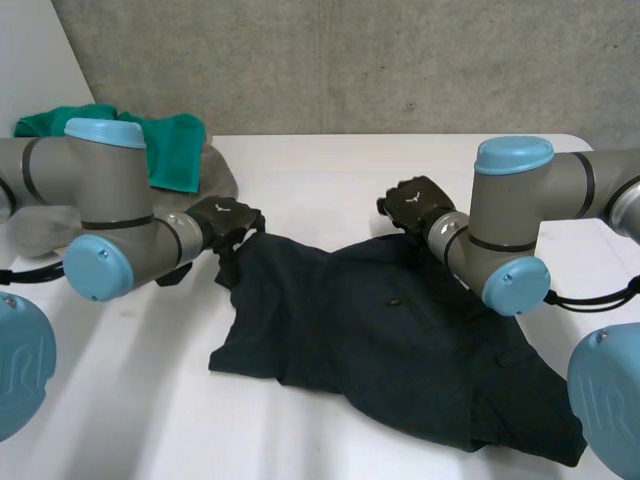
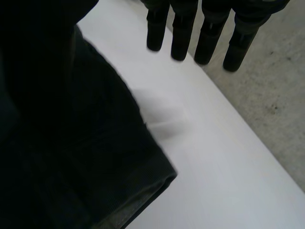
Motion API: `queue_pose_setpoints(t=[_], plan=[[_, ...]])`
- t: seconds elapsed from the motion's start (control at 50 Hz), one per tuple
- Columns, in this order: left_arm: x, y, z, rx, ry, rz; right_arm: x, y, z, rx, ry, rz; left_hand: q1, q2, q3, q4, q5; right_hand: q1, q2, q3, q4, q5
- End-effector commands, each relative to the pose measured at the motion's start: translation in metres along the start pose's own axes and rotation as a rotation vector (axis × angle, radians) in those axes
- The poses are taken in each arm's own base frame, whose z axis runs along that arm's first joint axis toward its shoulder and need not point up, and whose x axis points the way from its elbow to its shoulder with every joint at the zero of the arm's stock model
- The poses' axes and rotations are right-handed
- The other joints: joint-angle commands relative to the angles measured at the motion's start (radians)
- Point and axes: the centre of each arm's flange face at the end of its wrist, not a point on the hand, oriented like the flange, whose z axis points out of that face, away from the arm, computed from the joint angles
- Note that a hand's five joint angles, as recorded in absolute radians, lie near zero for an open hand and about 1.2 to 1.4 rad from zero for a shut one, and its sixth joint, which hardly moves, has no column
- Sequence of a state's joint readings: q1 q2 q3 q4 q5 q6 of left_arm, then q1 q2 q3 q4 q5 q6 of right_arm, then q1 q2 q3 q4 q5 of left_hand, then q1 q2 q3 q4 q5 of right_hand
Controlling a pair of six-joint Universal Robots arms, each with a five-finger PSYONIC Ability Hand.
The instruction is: Fold the laundry.
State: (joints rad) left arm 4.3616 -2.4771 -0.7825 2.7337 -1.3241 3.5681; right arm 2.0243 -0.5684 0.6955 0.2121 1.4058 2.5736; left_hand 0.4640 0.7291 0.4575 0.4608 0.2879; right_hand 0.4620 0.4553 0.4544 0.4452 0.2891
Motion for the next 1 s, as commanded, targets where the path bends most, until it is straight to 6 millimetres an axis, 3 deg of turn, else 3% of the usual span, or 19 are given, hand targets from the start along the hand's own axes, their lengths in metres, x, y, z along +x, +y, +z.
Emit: queue_pose_setpoints(t=[0.02,0.06,0.14,0.2,0.26,0.28,0.34,0.36,0.42,0.44,0.52,0.64,0.8,0.82,0.88,0.9,0.96,0.98,1.0], plan=[[0.017,0.007,0.011,-0.018,0.057,0.028,0.008,0.008,0.003,-0.013,0.001,0.038,0.382,0.117,0.389,0.386,0.384,0.647,0.653,0.654,0.663,0.645],[0.018,0.006,0.012,-0.018,0.059,0.049,0.010,0.007,0.003,-0.007,-0.002,0.059,0.535,0.270,0.542,0.539,0.537,0.912,0.919,0.920,0.929,0.911],[0.012,-0.009,0.015,0.032,0.022,0.110,0.015,0.005,0.005,0.014,0.001,0.090,0.932,0.667,0.938,0.935,0.933,0.934,0.941,0.942,0.951,0.933],[0.002,-0.038,0.012,0.128,-0.063,0.146,0.034,-0.008,0.007,0.063,0.065,0.081,0.932,0.667,0.939,0.935,0.934,0.934,0.941,0.942,0.951,0.933],[-0.013,-0.089,0.001,0.329,-0.197,0.177,0.075,-0.047,0.007,0.220,0.219,0.061,0.932,0.667,0.939,0.935,0.934,0.934,0.941,0.942,0.951,0.933],[-0.022,-0.123,-0.013,0.472,-0.274,0.188,0.095,-0.073,0.002,0.323,0.302,0.063,0.932,0.667,0.939,0.935,0.934,0.934,0.941,0.942,0.951,0.933],[-0.033,-0.174,-0.041,0.703,-0.376,0.187,0.124,-0.119,-0.017,0.500,0.408,0.081,0.932,0.667,0.939,0.935,0.934,0.934,0.941,0.942,0.951,0.933],[-0.038,-0.206,-0.066,0.854,-0.432,0.176,0.137,-0.146,-0.032,0.610,0.451,0.091,0.932,0.667,0.939,0.935,0.934,0.934,0.941,0.942,0.951,0.933],[-0.045,-0.241,-0.101,1.038,-0.495,0.145,0.157,-0.180,-0.058,0.756,0.509,0.087,0.932,0.667,0.939,0.935,0.934,0.934,0.941,0.942,0.951,0.933],[-0.048,-0.257,-0.122,1.122,-0.522,0.125,0.167,-0.195,-0.073,0.824,0.530,0.083,0.932,0.667,0.939,0.935,0.934,0.934,0.941,0.942,0.951,0.933],[-0.049,-0.272,-0.152,1.190,-0.531,0.093,0.175,-0.212,-0.096,0.893,0.536,0.087,0.932,0.667,0.939,0.935,0.934,0.934,0.941,0.942,0.951,0.933],[-0.046,-0.257,-0.145,1.101,-0.485,0.064,0.171,-0.206,-0.105,0.861,0.495,0.111,0.932,0.667,0.939,0.935,0.934,0.934,0.941,0.942,0.951,0.933],[-0.038,-0.188,-0.107,0.814,-0.426,0.020,0.147,-0.165,-0.085,0.735,0.337,0.196,0.932,0.667,0.939,0.935,0.934,0.934,0.941,0.942,0.951,0.933],[-0.032,-0.169,-0.097,0.752,-0.404,0.018,0.139,-0.150,-0.078,0.682,0.291,0.222,0.932,0.667,0.939,0.935,0.934,0.934,0.941,0.942,0.951,0.933],[-0.021,-0.139,-0.082,0.659,-0.369,0.009,0.122,-0.120,-0.065,0.578,0.235,0.257,0.932,0.667,0.939,0.935,0.934,0.934,0.941,0.942,0.951,0.933],[-0.012,-0.117,-0.071,0.592,-0.339,0.001,0.112,-0.097,-0.057,0.500,0.208,0.275,0.932,0.667,0.939,0.935,0.934,0.934,0.941,0.942,0.951,0.933],[0.003,-0.083,-0.055,0.489,-0.298,-0.008,0.096,-0.063,-0.047,0.382,0.172,0.290,0.932,0.667,0.939,0.935,0.934,0.934,0.941,0.942,0.951,0.933],[0.013,-0.061,-0.048,0.418,-0.273,-0.006,0.084,-0.039,-0.043,0.302,0.152,0.281,0.932,0.667,0.939,0.935,0.934,0.934,0.941,0.942,0.951,0.933],[0.018,-0.050,-0.044,0.383,-0.260,0.000,0.078,-0.028,-0.042,0.264,0.141,0.271,0.932,0.667,0.939,0.935,0.934,0.934,0.941,0.942,0.951,0.933]])
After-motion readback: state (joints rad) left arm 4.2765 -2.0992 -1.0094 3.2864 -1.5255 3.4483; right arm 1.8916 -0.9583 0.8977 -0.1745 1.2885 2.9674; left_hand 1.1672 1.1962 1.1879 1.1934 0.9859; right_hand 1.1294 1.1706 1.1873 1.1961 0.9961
